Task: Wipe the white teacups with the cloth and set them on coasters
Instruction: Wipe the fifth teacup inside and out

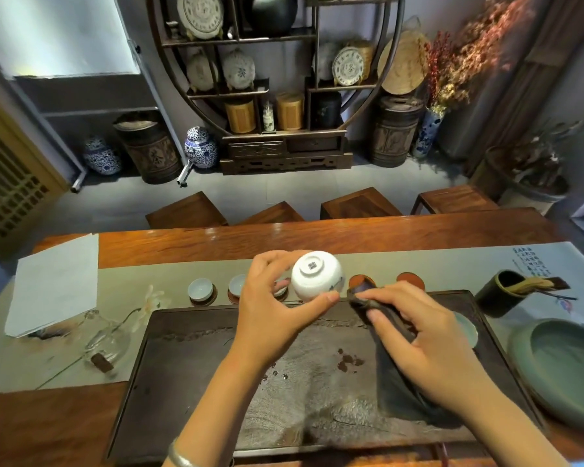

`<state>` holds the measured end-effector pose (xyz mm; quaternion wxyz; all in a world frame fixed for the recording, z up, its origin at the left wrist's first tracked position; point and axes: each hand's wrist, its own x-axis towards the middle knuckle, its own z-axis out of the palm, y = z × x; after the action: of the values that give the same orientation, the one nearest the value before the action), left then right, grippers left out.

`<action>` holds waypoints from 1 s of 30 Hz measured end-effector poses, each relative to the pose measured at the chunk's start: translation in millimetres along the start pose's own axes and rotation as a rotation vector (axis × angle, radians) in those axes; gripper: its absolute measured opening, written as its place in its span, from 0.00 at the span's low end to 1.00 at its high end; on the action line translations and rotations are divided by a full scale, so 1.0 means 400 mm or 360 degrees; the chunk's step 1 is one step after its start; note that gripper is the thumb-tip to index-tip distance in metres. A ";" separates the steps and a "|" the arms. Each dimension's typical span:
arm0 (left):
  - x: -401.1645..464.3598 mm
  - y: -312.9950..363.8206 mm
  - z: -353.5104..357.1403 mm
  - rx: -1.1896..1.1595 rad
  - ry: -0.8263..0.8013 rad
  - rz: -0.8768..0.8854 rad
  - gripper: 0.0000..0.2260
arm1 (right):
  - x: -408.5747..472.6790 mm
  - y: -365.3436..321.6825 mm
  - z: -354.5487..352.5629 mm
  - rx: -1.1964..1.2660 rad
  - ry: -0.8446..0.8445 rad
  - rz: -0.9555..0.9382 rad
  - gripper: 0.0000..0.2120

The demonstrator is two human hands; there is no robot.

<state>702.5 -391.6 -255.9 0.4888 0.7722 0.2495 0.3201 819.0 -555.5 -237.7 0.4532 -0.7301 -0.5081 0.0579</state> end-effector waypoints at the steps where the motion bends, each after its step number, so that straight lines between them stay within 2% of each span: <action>1: -0.002 -0.002 0.002 0.0026 -0.0002 0.0002 0.23 | 0.004 0.003 -0.005 -0.0016 0.0031 0.0010 0.11; 6: -0.009 -0.006 0.013 0.0066 -0.0119 0.0040 0.21 | 0.016 0.008 -0.013 -0.0034 0.0130 0.0030 0.12; 10: -0.021 -0.006 0.026 0.0082 -0.0206 0.0001 0.22 | 0.014 0.006 -0.008 -0.0026 0.0219 0.0047 0.10; 16: -0.030 -0.003 0.048 0.0026 -0.0493 0.0040 0.23 | 0.014 -0.009 0.009 -0.0036 0.0059 -0.0013 0.12; 21: -0.028 -0.020 0.056 -0.0022 -0.0467 -0.0097 0.30 | 0.014 0.013 -0.012 -0.0050 0.0164 0.0100 0.10; 25: -0.021 -0.025 0.056 -0.0178 -0.0446 -0.0092 0.23 | 0.012 0.041 -0.026 -0.0135 0.0174 0.0251 0.11; 30: -0.017 -0.036 0.079 -0.0297 -0.0367 -0.0120 0.25 | 0.016 0.046 -0.002 -0.0092 0.0152 0.0318 0.11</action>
<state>720.3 -409.5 -280.7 0.5954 0.7452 0.1898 0.2326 835.0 -552.3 -248.1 0.4475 -0.7919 -0.4120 0.0534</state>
